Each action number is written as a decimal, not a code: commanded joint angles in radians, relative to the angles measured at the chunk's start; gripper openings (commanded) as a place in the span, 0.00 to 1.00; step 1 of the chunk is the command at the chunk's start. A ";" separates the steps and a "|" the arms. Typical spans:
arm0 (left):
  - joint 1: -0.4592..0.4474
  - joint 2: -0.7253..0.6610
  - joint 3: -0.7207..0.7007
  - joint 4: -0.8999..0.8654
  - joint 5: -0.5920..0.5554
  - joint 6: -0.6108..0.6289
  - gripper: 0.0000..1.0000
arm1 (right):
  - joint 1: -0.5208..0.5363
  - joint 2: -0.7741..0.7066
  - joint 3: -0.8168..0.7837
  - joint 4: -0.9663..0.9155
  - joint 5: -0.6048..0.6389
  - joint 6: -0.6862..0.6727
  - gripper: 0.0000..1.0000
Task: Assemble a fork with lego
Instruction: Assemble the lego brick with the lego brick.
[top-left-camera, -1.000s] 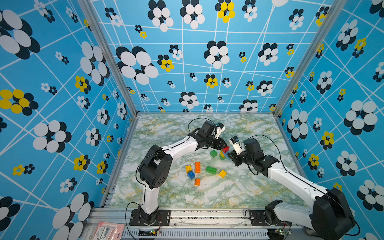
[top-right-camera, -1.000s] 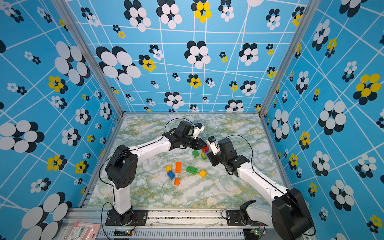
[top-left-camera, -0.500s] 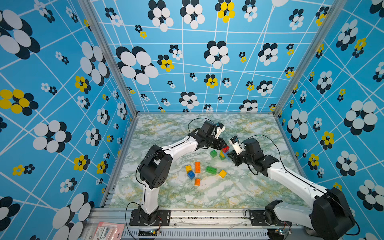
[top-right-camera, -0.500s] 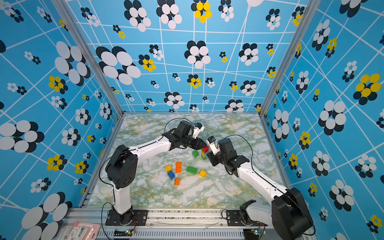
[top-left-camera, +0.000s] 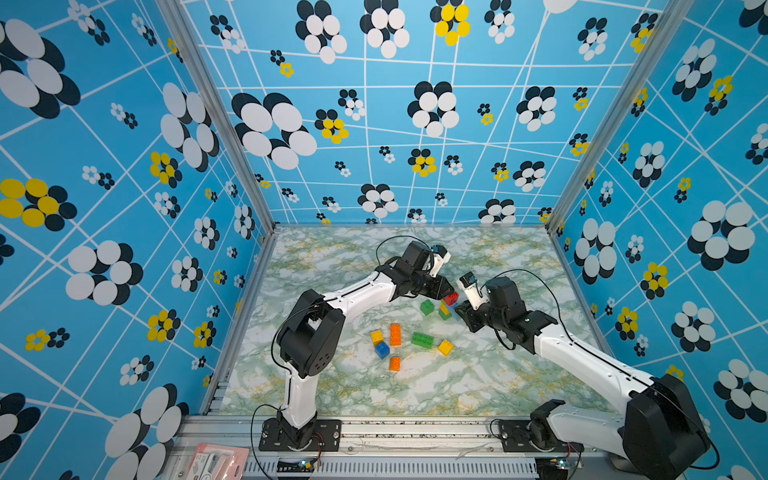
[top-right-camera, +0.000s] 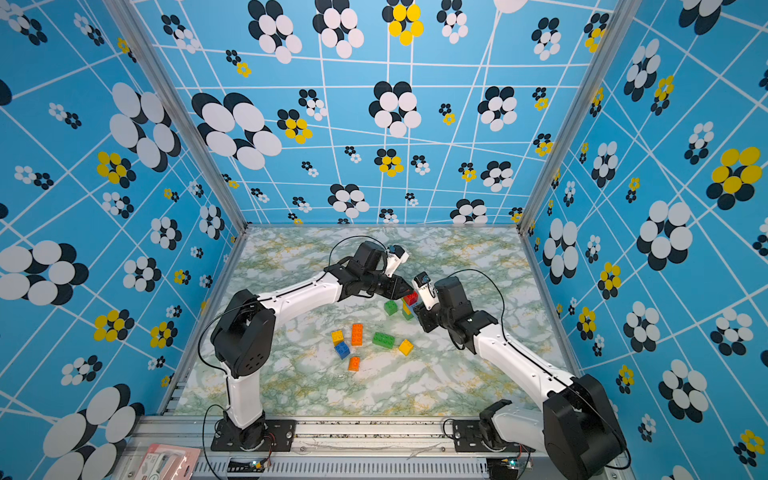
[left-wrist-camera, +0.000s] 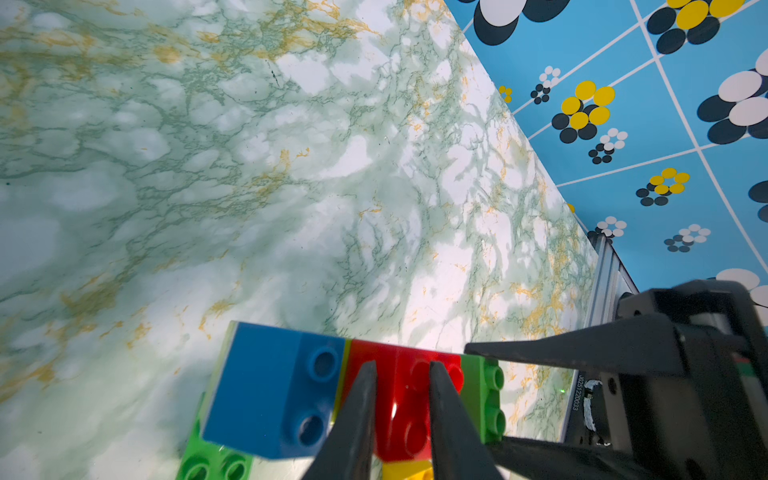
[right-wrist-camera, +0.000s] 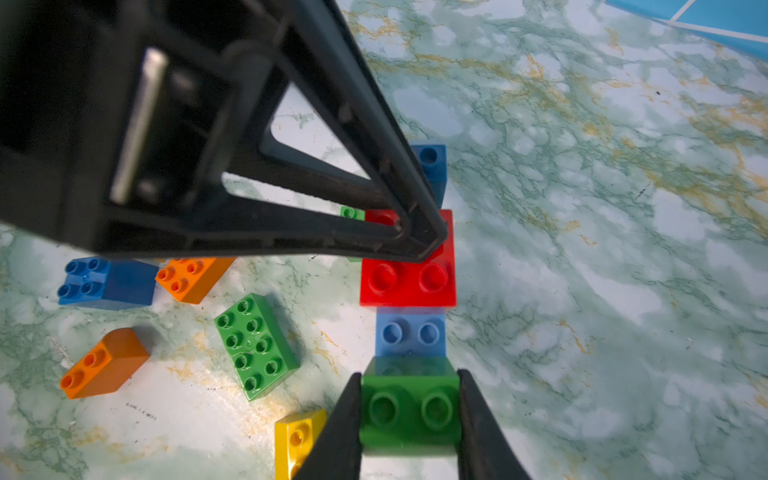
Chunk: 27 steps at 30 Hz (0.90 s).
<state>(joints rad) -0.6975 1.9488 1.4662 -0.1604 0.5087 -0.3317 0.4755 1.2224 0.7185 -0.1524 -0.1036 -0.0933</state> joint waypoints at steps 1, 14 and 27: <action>0.006 0.039 -0.049 -0.145 -0.053 -0.005 0.24 | 0.011 0.040 -0.016 -0.100 0.028 -0.010 0.00; 0.006 0.041 -0.047 -0.143 -0.053 -0.004 0.24 | 0.021 0.045 -0.013 -0.109 0.049 -0.018 0.00; 0.006 0.039 -0.049 -0.143 -0.053 -0.005 0.24 | 0.028 0.049 -0.011 -0.109 0.060 -0.020 0.00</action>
<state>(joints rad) -0.6975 1.9488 1.4662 -0.1604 0.5087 -0.3317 0.4915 1.2301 0.7231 -0.1524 -0.0727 -0.0978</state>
